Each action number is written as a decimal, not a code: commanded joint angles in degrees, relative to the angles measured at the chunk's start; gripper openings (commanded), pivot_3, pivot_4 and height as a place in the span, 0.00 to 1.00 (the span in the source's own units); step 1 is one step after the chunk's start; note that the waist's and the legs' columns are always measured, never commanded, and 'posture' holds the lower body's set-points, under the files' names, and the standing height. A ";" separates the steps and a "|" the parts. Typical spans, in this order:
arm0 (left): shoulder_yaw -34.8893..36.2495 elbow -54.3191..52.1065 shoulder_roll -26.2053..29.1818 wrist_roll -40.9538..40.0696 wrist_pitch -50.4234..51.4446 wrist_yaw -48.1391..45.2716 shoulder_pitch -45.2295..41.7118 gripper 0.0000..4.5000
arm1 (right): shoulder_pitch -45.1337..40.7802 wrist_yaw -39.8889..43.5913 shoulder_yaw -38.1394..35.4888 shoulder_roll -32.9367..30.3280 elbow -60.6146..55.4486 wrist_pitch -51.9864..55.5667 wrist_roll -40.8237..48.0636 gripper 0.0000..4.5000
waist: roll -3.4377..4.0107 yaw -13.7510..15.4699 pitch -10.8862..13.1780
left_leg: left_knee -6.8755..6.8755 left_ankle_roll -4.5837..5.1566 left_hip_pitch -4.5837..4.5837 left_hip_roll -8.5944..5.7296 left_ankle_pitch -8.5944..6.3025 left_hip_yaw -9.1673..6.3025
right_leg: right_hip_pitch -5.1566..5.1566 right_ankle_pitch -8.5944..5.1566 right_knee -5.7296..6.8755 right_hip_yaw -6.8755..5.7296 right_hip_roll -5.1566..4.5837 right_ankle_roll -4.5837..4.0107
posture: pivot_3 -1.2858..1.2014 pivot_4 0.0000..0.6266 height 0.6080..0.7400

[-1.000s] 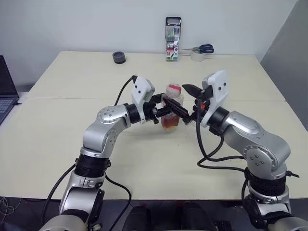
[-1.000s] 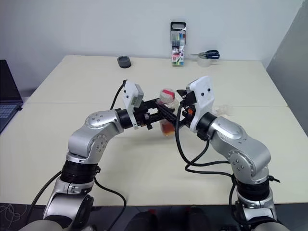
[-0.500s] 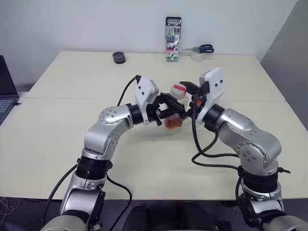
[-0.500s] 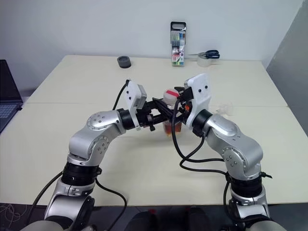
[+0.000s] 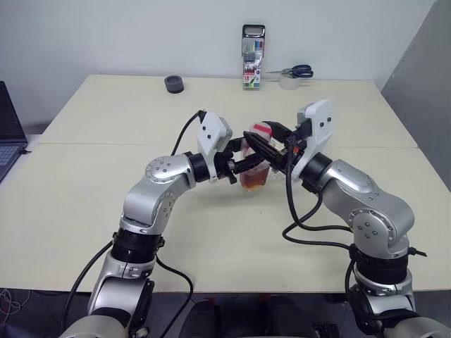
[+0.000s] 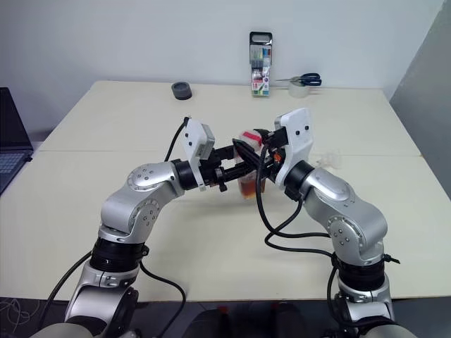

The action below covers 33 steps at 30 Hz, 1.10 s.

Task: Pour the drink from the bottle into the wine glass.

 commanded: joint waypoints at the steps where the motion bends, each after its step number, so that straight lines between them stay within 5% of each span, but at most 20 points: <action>1: 0.92 -1.70 0.06 -0.71 -0.66 0.27 -0.75 0.44 | 0.04 0.49 -0.86 -0.26 -2.04 -1.21 0.27 0.43 | 0.00 0.00 0.00 | 0.00 0.00 0.00 0.00 0.00 0.00 | 0.00 0.00 0.00 0.00 0.00 0.00 | 0.52 0.24 1.00; 7: 0.68 -3.83 1.31 -1.94 -0.03 -1.59 0.79 0.44 | -1.12 3.81 -0.14 -3.12 -0.98 -1.79 -0.04 0.43 | 0.00 -0.01 0.00 | 0.00 0.00 0.00 0.00 0.00 0.00 | 0.00 0.00 0.00 0.00 0.00 0.00 | 0.52 0.24 1.00; 14: 0.39 -12.60 9.15 -14.06 5.95 -16.13 1.72 0.44 | -10.69 26.85 0.43 -14.00 9.01 -3.55 5.76 0.43 | 0.15 -0.22 0.15 | -0.01 0.12 0.03 0.01 -0.07 0.00 | 0.00 0.00 0.00 0.00 0.04 0.00 | 0.52 0.24 1.00; 20: 0.85 -7.40 11.05 -15.53 5.86 -21.34 -3.94 0.44 | -17.12 33.70 0.79 -15.76 14.35 -2.97 6.93 0.43 | 0.14 0.16 0.17 | 0.02 0.14 0.02 0.01 -0.07 -0.04 | 0.02 0.00 -0.02 -0.04 0.03 -0.01 | 0.52 0.24 1.00; 27: 2.03 -2.58 9.67 -11.79 3.19 -17.31 -4.33 0.44 | -5.72 26.75 -8.50 -21.70 0.55 6.29 15.38 0.96 | 0.11 0.78 0.19 | 0.02 0.02 -0.21 -0.04 -0.01 -0.04 | 0.02 0.00 -0.38 -0.15 -0.13 0.00 | 0.52 0.24 1.00; 33: 2.76 -3.12 7.15 -11.08 3.46 -11.47 -2.61 0.44 | -0.79 13.50 -11.80 -19.24 -8.22 9.09 18.65 1.00 | 0.13 -0.05 0.20 | -0.03 0.16 -0.12 -0.03 -0.09 -0.04 | 0.01 0.00 -0.21 -0.12 -0.13 0.00 | 0.52 0.24 1.00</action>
